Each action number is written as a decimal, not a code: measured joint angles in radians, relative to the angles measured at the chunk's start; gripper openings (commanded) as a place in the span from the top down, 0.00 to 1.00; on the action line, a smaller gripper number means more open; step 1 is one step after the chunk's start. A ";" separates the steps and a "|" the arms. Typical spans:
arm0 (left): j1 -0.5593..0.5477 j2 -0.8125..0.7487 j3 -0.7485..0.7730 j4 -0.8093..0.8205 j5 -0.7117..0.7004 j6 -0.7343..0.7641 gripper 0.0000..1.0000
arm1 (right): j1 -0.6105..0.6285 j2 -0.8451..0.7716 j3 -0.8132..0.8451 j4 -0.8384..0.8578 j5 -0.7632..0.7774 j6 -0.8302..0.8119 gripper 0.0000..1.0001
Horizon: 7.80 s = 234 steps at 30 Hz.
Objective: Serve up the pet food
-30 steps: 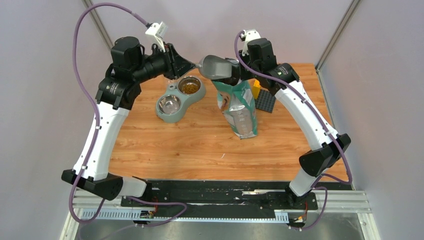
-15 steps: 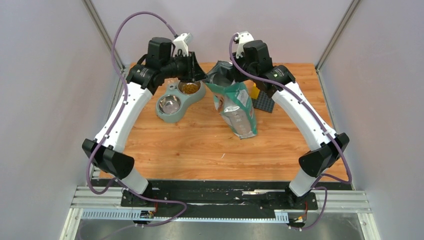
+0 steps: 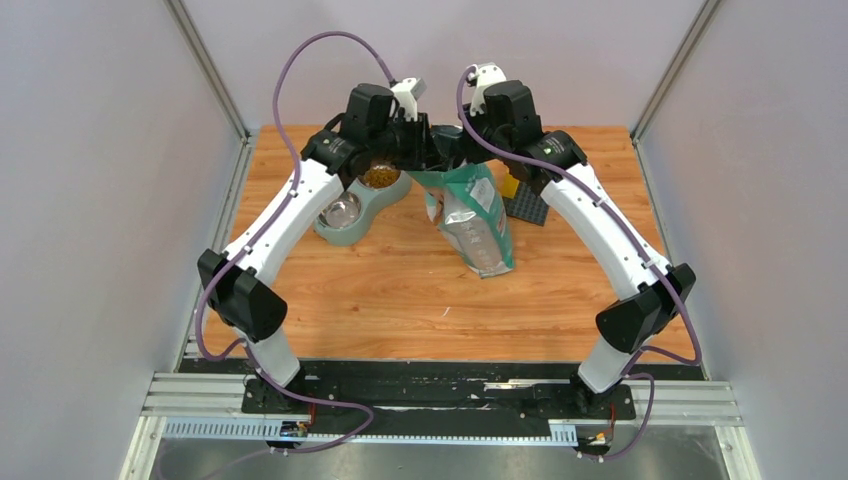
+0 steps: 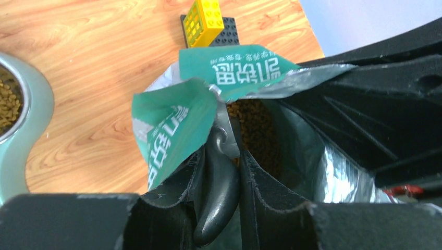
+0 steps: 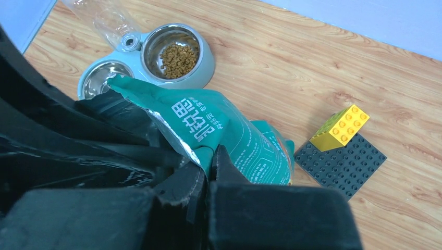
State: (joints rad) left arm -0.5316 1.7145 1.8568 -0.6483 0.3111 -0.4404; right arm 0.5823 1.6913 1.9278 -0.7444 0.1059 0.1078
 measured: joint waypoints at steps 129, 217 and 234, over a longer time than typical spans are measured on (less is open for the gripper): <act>0.863 -0.449 -0.715 0.935 0.690 -0.982 1.00 | -0.105 -0.010 -0.029 0.019 0.076 0.155 1.00; 0.553 -0.455 -0.447 0.072 -0.131 0.256 1.00 | -0.175 -0.065 -0.082 0.013 0.083 0.219 1.00; 0.346 -0.403 -0.366 0.750 0.399 -0.339 1.00 | -0.141 -0.049 -0.044 -0.016 0.043 0.148 1.00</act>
State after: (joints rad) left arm -0.1856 1.3117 1.4910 0.1020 0.7097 -0.7795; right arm 0.4412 1.6421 1.8835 -0.7605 0.1486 0.2562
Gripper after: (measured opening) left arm 0.320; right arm 0.004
